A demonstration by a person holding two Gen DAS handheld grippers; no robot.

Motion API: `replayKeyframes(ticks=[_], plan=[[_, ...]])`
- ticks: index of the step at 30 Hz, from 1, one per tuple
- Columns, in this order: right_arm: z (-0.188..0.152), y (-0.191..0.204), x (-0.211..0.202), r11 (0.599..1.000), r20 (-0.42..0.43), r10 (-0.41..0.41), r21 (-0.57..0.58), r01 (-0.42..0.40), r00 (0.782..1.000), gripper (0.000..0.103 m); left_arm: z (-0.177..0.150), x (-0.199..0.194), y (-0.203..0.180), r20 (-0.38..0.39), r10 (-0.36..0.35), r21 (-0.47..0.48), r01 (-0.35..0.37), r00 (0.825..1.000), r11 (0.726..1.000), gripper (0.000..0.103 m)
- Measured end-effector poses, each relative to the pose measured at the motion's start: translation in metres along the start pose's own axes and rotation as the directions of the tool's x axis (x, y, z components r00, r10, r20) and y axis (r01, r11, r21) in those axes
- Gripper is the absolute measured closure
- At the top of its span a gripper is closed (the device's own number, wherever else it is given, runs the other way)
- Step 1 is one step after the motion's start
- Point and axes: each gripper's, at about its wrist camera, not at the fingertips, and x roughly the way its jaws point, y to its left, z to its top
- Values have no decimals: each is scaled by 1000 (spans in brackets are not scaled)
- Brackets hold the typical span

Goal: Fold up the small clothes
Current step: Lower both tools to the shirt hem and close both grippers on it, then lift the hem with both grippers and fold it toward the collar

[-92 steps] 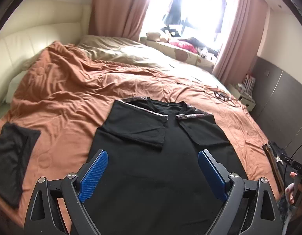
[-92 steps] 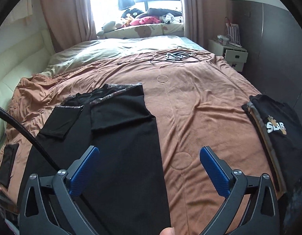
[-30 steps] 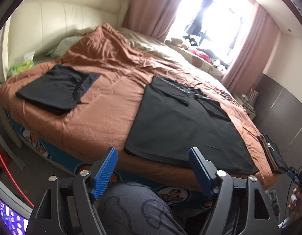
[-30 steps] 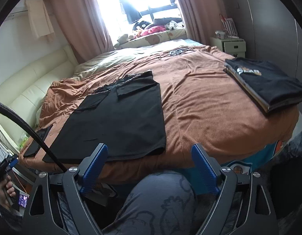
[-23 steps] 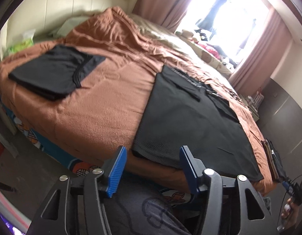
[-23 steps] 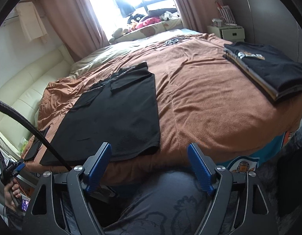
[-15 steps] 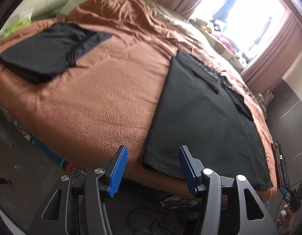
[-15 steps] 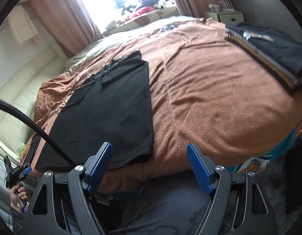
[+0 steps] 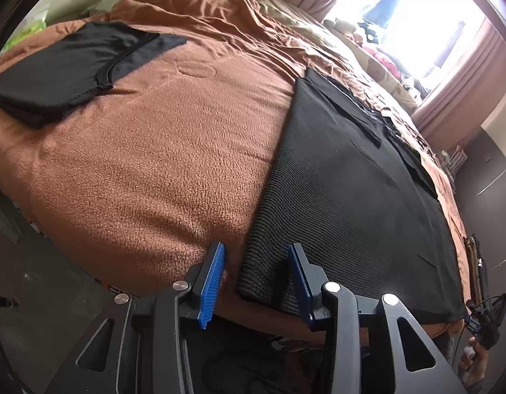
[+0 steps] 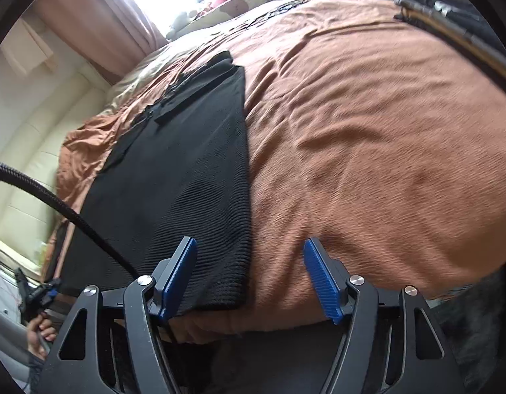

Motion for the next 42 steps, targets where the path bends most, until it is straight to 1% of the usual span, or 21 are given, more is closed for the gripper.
replayKeyframes(ticks=[2,4,5,6,11,13,14,15,18,19,20,21,23,24,28,33,39,42], plan=[[-2,-1,0,1000,5,8,2,-8,1000,37,0,1,1,7,1,-17,-1,1000,1000,61],[-3,-5,-1,998,9,49,36,-49,999,37,0,0,3,16,-6,-57,7,1000,998,61],[-4,-7,-2,996,11,69,49,-70,998,39,0,0,3,21,-5,-66,6,1000,998,61],[-6,-8,-2,995,9,77,55,-77,997,42,-1,0,3,26,1,-66,1,1000,998,61],[-14,-3,-2,995,8,87,53,-87,996,42,-7,-1,-6,41,34,-50,-32,999,998,61],[-13,-1,1,995,5,87,48,-87,996,48,-6,-1,-5,46,36,-61,-33,998,998,62],[-13,-1,3,995,1,82,49,-82,997,52,-5,0,-4,48,38,-68,-35,998,997,66],[-11,1,7,996,-2,69,51,-69,998,53,-5,1,-3,52,47,-72,-43,998,996,69],[-6,-1,17,998,-11,27,62,-27,1000,69,-3,4,-2,59,62,-74,-58,996,996,79],[-4,-2,17,997,-10,24,68,-23,1000,70,-2,5,-1,60,74,-74,-69,995,995,87],[-2,-2,17,997,-10,20,75,-19,1000,74,-1,6,-1,57,86,-76,-82,995,994,92],[-2,-1,17,997,-12,5,75,-4,1000,86,0,5,1,54,82,-88,-77,995,993,94],[-2,0,13,997,-16,-11,72,12,1000,96,2,1,5,53,59,-127,-52,997,991,97],[-1,0,10,997,-11,-2,80,3,1000,99,2,-1,6,58,51,-134,-43,997,990,97],[0,2,-9,995,32,38,96,-40,999,101,4,-15,6,88,3,-156,11,996,988,97],[0,4,-36,991,90,81,96,-90,993,101,11,-40,-6,133,-60,-132,77,989,988,98],[1,1,-67,984,140,137,98,-152,981,101,21,-72,-8,181,-144,-152,172,973,973,98],[2,2,-87,981,172,159,82,-175,972,101,22,-93,-12,211,-186,-137,218,960,966,98]])
